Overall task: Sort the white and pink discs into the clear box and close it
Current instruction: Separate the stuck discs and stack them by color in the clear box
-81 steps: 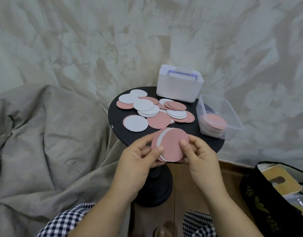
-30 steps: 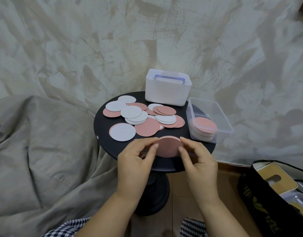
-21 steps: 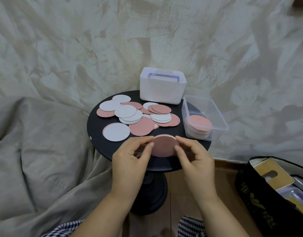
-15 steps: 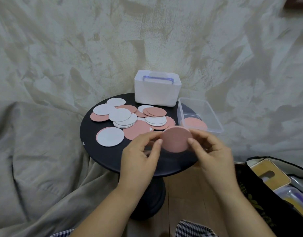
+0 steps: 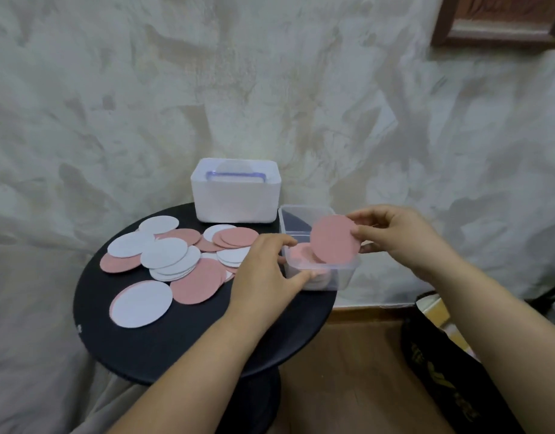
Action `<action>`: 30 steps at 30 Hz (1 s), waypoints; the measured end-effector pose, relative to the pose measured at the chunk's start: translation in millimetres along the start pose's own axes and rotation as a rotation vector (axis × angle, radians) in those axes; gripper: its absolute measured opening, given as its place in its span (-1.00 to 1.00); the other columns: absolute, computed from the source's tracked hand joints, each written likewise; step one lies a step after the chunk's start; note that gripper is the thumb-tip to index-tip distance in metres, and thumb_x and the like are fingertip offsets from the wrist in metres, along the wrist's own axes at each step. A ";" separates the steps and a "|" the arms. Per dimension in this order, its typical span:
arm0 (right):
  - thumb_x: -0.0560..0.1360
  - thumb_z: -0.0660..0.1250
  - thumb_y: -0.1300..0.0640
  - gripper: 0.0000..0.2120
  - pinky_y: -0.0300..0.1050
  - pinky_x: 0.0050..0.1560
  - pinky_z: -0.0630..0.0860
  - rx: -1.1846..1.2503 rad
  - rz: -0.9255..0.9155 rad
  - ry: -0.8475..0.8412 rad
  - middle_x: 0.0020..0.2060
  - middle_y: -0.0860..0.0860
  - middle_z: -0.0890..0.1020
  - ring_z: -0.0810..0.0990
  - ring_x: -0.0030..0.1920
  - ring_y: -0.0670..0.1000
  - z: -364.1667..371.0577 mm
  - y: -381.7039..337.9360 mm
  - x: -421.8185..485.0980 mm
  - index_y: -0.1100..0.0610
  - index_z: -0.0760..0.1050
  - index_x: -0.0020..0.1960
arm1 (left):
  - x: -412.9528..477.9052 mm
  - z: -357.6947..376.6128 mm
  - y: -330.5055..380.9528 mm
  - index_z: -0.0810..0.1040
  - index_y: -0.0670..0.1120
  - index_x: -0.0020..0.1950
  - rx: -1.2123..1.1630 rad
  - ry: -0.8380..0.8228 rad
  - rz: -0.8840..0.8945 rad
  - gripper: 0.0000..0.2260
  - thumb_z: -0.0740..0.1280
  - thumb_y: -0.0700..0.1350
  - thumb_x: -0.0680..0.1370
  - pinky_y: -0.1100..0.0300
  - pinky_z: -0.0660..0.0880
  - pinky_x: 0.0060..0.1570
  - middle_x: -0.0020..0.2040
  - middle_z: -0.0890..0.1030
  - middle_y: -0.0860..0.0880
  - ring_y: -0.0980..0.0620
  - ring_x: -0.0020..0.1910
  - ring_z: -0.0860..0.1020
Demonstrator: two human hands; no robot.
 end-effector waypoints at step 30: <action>0.45 0.40 0.14 -0.75 -0.39 -0.28 0.50 -0.652 -0.042 -0.399 -0.10 0.03 0.68 0.61 -0.28 -0.10 64.7 -10.7 29.1 0.10 0.58 0.13 | -5.9 6.3 -23.2 0.41 0.17 0.08 -0.096 0.021 -0.068 -0.61 0.50 -0.05 0.36 0.49 0.41 -0.20 0.06 0.50 0.20 0.31 -0.12 0.52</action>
Point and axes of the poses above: each hand's wrist, its own x-axis towards the middle knuckle, its own z-axis out of the palm, y = z × x, the point moved 9 cm from there along x, towards the middle knuckle
